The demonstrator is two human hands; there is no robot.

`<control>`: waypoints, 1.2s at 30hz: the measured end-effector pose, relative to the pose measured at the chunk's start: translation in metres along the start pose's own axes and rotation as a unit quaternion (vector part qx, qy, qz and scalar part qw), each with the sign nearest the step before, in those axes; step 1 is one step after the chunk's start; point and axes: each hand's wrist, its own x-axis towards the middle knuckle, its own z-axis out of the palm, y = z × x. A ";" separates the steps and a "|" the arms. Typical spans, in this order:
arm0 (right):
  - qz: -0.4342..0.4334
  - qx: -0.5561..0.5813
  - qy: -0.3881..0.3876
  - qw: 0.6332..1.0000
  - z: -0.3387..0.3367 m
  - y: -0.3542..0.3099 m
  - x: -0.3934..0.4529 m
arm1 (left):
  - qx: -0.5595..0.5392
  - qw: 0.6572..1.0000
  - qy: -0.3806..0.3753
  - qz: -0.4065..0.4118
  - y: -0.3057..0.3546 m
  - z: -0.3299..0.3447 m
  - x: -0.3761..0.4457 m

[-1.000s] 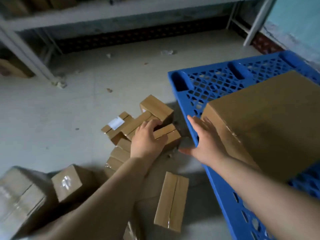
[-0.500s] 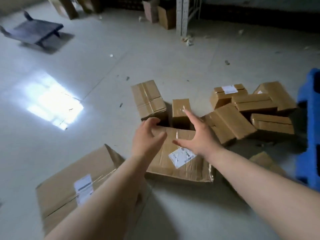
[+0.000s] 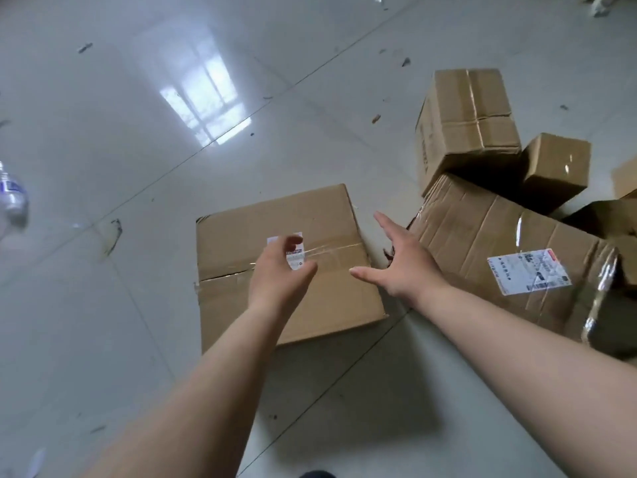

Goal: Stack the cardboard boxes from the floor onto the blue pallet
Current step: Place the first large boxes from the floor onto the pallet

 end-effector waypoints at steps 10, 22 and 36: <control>0.073 -0.148 -0.016 0.986 0.091 0.062 0.019 | 0.138 0.977 0.089 -0.135 -0.144 -0.017 0.015; 0.175 0.064 0.022 0.982 0.089 0.097 0.010 | -0.030 0.922 0.177 -0.343 -0.203 -0.017 0.019; 0.150 0.215 0.191 0.946 -0.174 -0.073 -0.024 | -0.025 0.980 0.174 -0.097 0.138 -0.125 0.017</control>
